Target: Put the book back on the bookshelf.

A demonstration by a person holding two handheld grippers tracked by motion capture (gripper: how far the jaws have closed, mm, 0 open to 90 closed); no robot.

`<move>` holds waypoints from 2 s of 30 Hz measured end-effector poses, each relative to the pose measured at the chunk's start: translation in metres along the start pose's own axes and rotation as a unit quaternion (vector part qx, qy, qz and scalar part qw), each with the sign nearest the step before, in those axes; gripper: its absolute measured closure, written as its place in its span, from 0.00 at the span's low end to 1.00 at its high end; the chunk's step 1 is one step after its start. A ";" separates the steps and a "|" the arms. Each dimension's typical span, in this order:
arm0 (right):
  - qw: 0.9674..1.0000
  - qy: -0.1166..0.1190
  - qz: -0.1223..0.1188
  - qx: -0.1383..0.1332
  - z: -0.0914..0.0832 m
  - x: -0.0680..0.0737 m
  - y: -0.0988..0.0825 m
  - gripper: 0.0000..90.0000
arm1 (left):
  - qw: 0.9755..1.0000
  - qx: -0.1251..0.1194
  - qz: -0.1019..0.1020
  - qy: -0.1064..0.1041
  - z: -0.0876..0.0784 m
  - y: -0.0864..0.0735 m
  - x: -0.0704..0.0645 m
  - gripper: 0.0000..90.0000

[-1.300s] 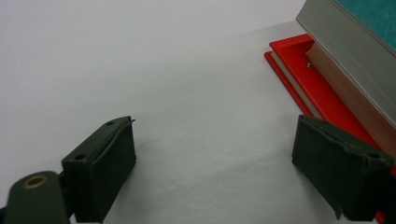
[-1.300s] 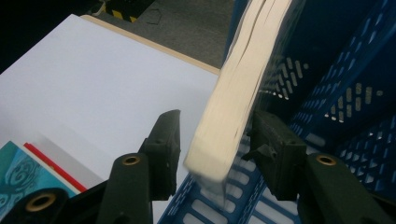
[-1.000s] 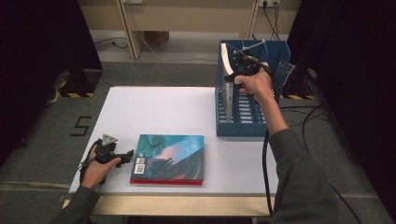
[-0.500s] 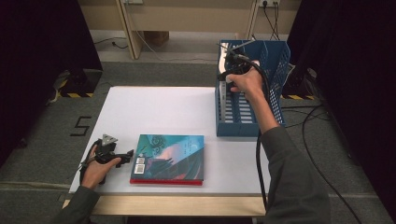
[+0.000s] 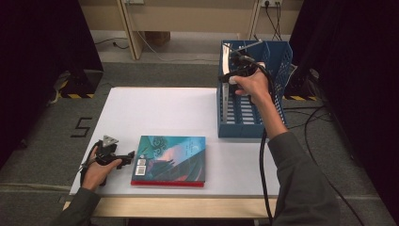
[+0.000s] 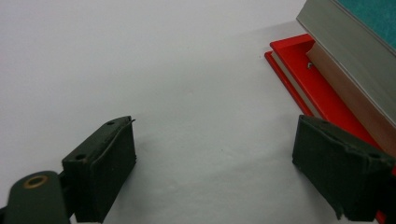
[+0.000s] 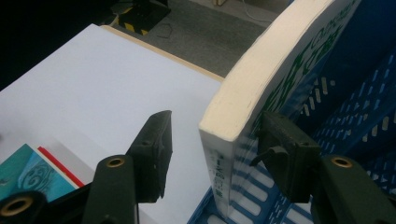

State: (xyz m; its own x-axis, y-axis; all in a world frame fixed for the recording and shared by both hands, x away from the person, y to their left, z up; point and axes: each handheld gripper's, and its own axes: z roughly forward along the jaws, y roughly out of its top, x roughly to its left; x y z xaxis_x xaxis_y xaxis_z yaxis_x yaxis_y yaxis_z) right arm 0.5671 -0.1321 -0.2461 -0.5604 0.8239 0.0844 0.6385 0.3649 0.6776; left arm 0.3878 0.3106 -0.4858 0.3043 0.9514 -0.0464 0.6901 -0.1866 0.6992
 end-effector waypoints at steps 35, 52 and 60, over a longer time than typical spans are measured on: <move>0.995 0.043 -0.028 -0.081 -0.054 0.026 -0.101 0.36 | 1.000 0.000 0.001 0.000 0.000 0.000 0.000 0.13; 0.994 0.067 0.017 -0.090 -0.033 0.025 -0.173 0.34 | 1.000 0.002 0.001 -0.001 -0.001 0.000 0.000 0.13; 0.994 0.075 0.025 -0.079 -0.025 0.032 -0.191 0.33 | 1.000 0.001 0.000 -0.004 -0.001 0.000 0.001 0.14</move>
State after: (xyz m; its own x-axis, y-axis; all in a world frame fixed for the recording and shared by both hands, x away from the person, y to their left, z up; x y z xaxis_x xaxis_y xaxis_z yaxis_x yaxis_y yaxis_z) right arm 0.4141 -0.1866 -0.3543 -0.6096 0.7611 0.2215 0.5839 0.2421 0.7749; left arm 0.3876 0.3115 -0.4855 0.3092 0.9496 -0.0521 0.6913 -0.1868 0.6980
